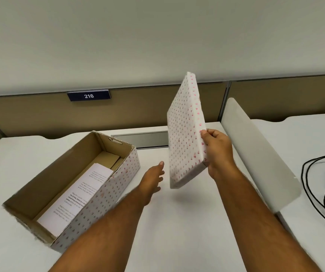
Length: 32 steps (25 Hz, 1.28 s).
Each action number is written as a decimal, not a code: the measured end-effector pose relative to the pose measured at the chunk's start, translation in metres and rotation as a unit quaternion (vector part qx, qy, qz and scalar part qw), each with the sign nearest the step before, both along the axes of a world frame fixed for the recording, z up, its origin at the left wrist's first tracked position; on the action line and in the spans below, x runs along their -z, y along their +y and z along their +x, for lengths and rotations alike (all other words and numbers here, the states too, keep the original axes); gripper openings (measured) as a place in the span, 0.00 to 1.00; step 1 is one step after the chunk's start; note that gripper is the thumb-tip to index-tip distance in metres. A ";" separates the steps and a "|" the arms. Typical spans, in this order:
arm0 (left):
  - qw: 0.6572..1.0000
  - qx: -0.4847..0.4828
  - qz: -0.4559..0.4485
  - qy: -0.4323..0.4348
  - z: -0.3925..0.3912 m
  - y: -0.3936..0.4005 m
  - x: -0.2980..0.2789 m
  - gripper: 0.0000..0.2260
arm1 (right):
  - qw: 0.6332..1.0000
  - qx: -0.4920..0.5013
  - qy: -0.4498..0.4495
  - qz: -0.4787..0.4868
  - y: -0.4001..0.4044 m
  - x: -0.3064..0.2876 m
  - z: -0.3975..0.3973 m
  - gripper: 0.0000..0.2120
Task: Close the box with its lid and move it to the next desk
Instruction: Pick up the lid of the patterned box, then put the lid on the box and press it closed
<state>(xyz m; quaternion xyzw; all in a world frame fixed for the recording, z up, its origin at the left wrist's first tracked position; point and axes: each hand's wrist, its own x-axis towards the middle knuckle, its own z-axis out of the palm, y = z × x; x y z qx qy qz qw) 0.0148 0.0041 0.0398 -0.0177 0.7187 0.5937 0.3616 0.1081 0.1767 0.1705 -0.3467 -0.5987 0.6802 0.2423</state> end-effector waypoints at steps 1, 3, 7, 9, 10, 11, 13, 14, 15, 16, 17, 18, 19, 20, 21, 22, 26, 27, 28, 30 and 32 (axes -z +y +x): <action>0.999 -0.020 0.026 -0.024 -0.004 -0.003 -0.009 0.31 | 0.998 -0.020 0.020 -0.056 -0.004 -0.009 0.003 0.09; 0.995 -0.044 0.067 -0.050 -0.015 -0.016 -0.024 0.33 | 0.986 -0.068 0.061 -0.137 -0.012 -0.018 0.009 0.10; 0.995 -0.054 0.079 0.021 -0.043 -0.062 -0.057 0.29 | 0.960 -0.149 0.116 -0.209 -0.029 -0.022 0.018 0.13; 0.994 -0.062 0.046 0.078 -0.061 -0.093 -0.076 0.28 | 0.951 -0.168 0.132 -0.225 -0.045 -0.019 0.019 0.13; 0.992 -0.060 0.030 0.103 -0.071 -0.112 -0.085 0.28 | 0.948 -0.174 0.132 -0.230 -0.058 -0.016 0.017 0.13; 0.990 -0.054 0.009 0.128 -0.080 -0.131 -0.092 0.28 | 0.950 -0.178 0.121 -0.227 -0.070 -0.011 0.015 0.14; 0.981 -0.034 -0.054 0.184 -0.099 -0.174 -0.105 0.29 | 0.962 -0.186 0.064 -0.190 -0.107 0.004 0.006 0.16; 0.973 -0.022 -0.092 0.208 -0.109 -0.194 -0.109 0.29 | 0.967 -0.192 0.027 -0.165 -0.128 0.014 0.001 0.17; 0.964 -0.008 -0.131 0.230 -0.119 -0.215 -0.111 0.30 | 0.970 -0.196 -0.009 -0.142 -0.150 0.023 -0.005 0.19; 0.955 0.008 -0.165 0.248 -0.128 -0.232 -0.112 0.31 | 0.972 -0.198 -0.036 -0.121 -0.169 0.033 -0.009 0.21; 0.945 0.023 -0.193 0.263 -0.137 -0.251 -0.111 0.33 | 0.973 -0.199 -0.055 -0.102 -0.189 0.043 -0.013 0.21; 0.935 0.035 -0.220 0.277 -0.147 -0.268 -0.109 0.35 | 0.973 -0.201 -0.071 -0.087 -0.207 0.052 -0.018 0.20; 0.924 0.044 -0.246 0.290 -0.156 -0.284 -0.106 0.36 | 0.972 -0.205 -0.086 -0.077 -0.223 0.060 -0.021 0.19; 0.914 0.053 -0.270 0.299 -0.165 -0.299 -0.102 0.37 | 0.970 -0.209 -0.100 -0.071 -0.239 0.066 -0.025 0.18; 0.904 0.062 -0.292 0.305 -0.171 -0.312 -0.097 0.39 | 0.968 -0.216 -0.112 -0.067 -0.253 0.073 -0.027 0.17; 0.896 0.069 -0.313 0.307 -0.178 -0.324 -0.092 0.40 | 0.966 -0.221 -0.122 -0.062 -0.267 0.079 -0.030 0.17; 0.880 0.076 -0.357 0.304 -0.202 -0.368 -0.066 0.42 | 0.961 -0.229 -0.154 -0.028 -0.315 0.093 -0.040 0.18; 0.878 0.082 -0.361 0.302 -0.207 -0.377 -0.060 0.42 | 0.960 -0.230 -0.159 -0.021 -0.324 0.094 -0.042 0.18; 0.878 0.091 -0.362 0.299 -0.211 -0.385 -0.054 0.42 | 0.959 -0.230 -0.163 -0.016 -0.332 0.094 -0.044 0.18; 0.881 0.104 -0.357 0.292 -0.215 -0.394 -0.045 0.42 | 0.961 -0.223 -0.165 -0.010 -0.343 0.095 -0.046 0.17; 0.882 0.108 -0.352 0.293 -0.217 -0.396 -0.040 0.42 | 0.962 -0.213 -0.169 -0.004 -0.350 0.097 -0.047 0.15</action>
